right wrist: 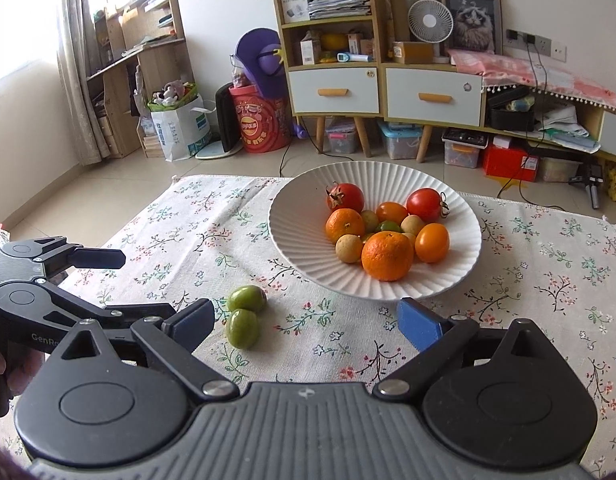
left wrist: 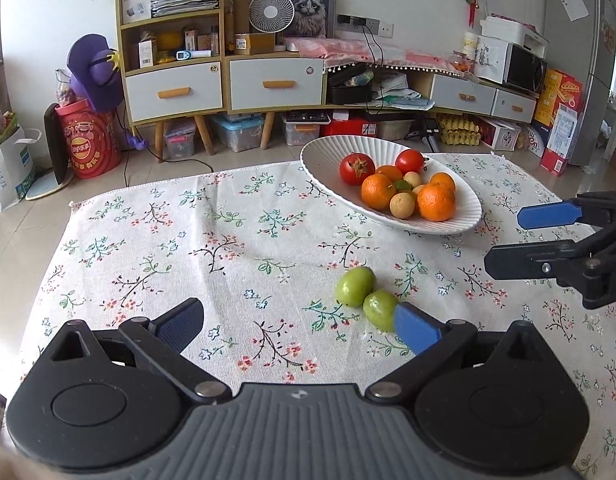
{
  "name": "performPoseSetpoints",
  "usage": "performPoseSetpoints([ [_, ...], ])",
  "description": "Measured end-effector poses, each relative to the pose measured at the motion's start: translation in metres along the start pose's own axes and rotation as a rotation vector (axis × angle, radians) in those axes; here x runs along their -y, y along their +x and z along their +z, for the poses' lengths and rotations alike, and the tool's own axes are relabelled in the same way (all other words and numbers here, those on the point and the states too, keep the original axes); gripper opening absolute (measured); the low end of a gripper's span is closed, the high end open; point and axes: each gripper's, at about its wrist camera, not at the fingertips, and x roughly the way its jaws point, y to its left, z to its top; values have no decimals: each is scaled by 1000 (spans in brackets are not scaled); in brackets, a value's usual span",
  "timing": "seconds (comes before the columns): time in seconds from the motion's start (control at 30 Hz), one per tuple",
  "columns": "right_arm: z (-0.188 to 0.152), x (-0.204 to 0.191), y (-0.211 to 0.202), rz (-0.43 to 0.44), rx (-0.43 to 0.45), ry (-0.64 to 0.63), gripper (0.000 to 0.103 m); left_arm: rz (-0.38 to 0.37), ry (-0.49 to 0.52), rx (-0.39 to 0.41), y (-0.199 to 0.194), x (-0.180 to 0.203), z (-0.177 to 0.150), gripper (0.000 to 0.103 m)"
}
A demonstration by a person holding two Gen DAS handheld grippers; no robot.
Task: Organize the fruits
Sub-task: 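Move both open grippers back toward the two green limes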
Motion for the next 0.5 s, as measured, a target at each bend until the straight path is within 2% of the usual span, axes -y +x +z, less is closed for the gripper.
performPoseSetpoints([
  [0.5, -15, -19, 20, -12, -62, -41, 95, 21, 14, -19, 5, -10, -18, 98],
])
